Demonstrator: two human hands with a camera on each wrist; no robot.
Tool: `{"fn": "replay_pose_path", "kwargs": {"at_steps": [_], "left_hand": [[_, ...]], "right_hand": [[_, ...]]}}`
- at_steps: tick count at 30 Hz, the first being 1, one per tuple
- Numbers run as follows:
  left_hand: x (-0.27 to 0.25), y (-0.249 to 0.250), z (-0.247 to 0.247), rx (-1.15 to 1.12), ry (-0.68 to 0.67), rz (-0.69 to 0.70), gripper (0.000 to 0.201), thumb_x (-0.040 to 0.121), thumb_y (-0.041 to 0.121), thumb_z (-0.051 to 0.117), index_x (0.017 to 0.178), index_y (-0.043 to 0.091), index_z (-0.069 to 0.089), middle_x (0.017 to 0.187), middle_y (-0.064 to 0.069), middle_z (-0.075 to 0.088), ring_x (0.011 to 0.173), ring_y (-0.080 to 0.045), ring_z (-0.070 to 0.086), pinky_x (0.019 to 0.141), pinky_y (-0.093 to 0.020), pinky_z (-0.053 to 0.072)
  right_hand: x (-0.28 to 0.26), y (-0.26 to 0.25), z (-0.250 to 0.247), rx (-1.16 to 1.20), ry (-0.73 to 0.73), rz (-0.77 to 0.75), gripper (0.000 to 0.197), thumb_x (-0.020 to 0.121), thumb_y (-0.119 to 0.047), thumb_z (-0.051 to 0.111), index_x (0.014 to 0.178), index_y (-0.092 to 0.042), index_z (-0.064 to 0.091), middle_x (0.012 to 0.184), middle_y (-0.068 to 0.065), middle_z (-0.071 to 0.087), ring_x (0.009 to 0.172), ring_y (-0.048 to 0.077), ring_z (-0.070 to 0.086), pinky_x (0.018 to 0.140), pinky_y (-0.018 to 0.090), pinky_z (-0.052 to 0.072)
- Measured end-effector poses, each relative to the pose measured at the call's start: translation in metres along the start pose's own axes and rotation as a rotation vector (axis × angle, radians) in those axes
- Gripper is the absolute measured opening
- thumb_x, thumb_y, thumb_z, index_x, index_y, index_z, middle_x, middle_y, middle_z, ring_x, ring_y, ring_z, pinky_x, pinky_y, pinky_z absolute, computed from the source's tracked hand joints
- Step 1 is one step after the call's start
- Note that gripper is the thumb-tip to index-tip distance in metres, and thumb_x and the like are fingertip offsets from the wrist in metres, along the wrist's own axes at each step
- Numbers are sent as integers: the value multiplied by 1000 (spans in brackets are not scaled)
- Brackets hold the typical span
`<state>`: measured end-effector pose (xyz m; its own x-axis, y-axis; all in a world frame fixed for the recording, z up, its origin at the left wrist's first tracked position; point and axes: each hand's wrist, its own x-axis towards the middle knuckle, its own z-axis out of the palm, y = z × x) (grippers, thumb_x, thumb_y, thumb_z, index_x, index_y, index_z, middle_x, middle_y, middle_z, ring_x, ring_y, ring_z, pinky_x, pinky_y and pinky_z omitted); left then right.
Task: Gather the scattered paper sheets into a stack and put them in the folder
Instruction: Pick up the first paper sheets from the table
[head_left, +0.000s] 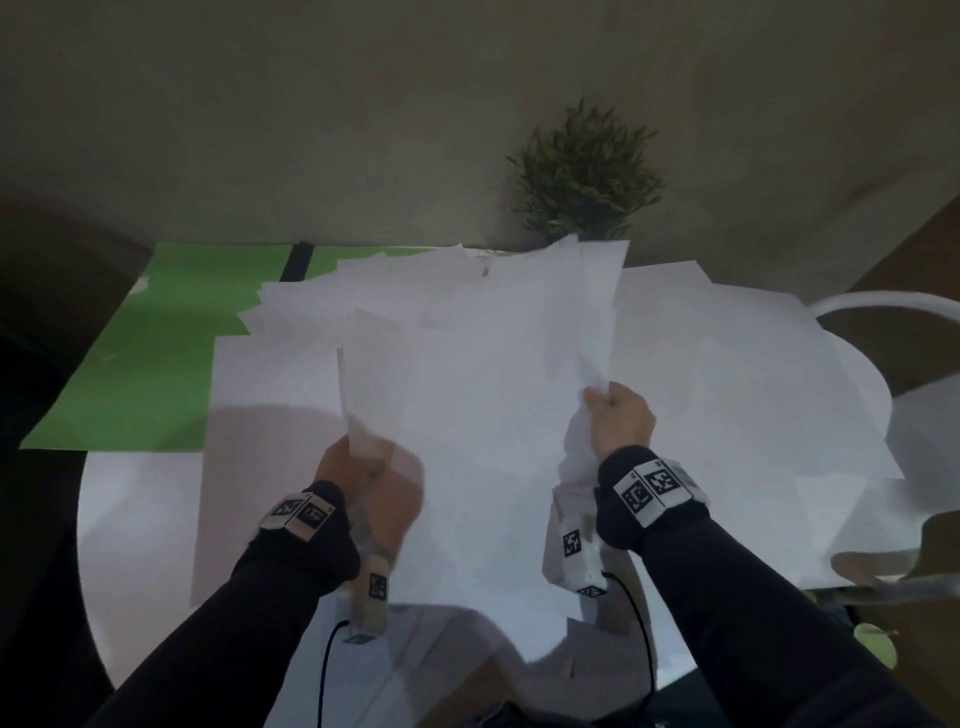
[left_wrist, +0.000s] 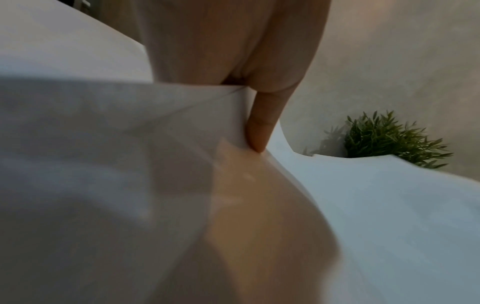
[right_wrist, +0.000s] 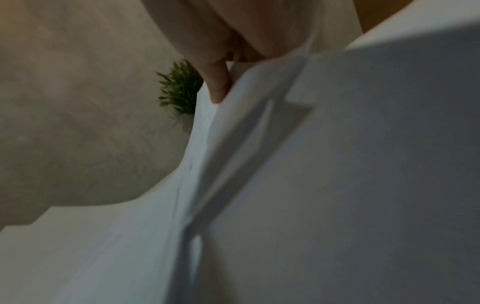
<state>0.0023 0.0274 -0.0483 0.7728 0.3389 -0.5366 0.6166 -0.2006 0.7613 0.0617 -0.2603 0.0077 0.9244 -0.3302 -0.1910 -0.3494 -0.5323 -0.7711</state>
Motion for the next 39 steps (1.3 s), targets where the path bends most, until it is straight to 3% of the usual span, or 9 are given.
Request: {"fn": "replay_pose_path", "kwargs": {"at_steps": [3, 10, 17, 21, 24, 26, 29, 33, 39], "left_hand": [[3, -3, -8, -52, 1, -7, 20, 80, -16, 55, 96, -4, 58, 98, -23, 59, 102, -43, 57, 99, -57, 42], [-3, 11, -9, 85, 74, 27, 31, 84, -6, 59, 115, -7, 57, 103, -22, 61, 95, -32, 59, 91, -44, 48], [5, 21, -21, 70, 88, 30, 36, 77, -9, 61, 112, -11, 54, 111, -33, 61, 106, -47, 57, 95, -57, 46], [11, 9, -17, -75, -11, -40, 16, 80, -6, 60, 94, 0, 59, 89, -21, 65, 91, -37, 59, 86, -47, 50], [-2, 2, -12, -139, -71, -167, 30, 78, 28, 70, 66, 11, 49, 63, -8, 54, 83, -30, 57, 65, -25, 47], [-11, 5, -6, -133, -58, -207, 32, 83, 39, 63, 68, 19, 44, 70, -2, 47, 77, -24, 54, 65, -27, 47], [-19, 15, 2, -392, -79, -241, 32, 99, 29, 43, 73, 12, 52, 63, -6, 60, 73, -24, 54, 71, -33, 46], [-23, 20, 3, -571, -168, -276, 47, 92, 50, 48, 70, 9, 55, 60, -7, 61, 58, -19, 58, 54, -27, 47], [-21, 18, 0, -396, -141, -114, 18, 89, -5, 51, 74, 5, 51, 76, -12, 52, 69, -23, 52, 62, -31, 47]], "right_hand": [[-1, -12, -21, 54, 60, -116, 34, 99, -23, 43, 81, 2, 56, 79, 12, 55, 77, 24, 48, 64, 26, 28], [-5, -61, -57, 31, 117, -341, 29, 96, -7, 49, 120, 6, 57, 113, 18, 63, 108, 28, 56, 92, 25, 39], [-21, -130, -95, 738, 187, -575, 19, 93, -4, 51, 96, -21, 60, 91, -8, 63, 88, 4, 59, 85, 23, 50], [-10, -126, -86, 1100, 98, -373, 17, 95, -1, 46, 96, -14, 57, 91, 0, 64, 86, 13, 62, 86, 30, 52], [-4, -92, -56, 871, -18, -127, 18, 93, -1, 47, 102, -11, 59, 98, 4, 66, 90, 21, 64, 74, 25, 55], [1, -57, -33, 468, -97, -30, 21, 89, -2, 50, 108, -5, 58, 99, 8, 65, 85, 21, 63, 68, 21, 53], [5, -7, -1, 97, -251, 57, 36, 84, 4, 54, 120, -2, 53, 117, 16, 62, 107, 32, 59, 92, 39, 50], [-7, 19, 20, -174, -429, 78, 56, 90, 4, 46, 143, -8, 32, 141, 12, 43, 132, 30, 40, 103, 32, 36], [-12, 10, 23, -84, -474, -20, 16, 81, 2, 53, 86, -12, 55, 72, -4, 51, 79, 22, 50, 68, 25, 40]]}}
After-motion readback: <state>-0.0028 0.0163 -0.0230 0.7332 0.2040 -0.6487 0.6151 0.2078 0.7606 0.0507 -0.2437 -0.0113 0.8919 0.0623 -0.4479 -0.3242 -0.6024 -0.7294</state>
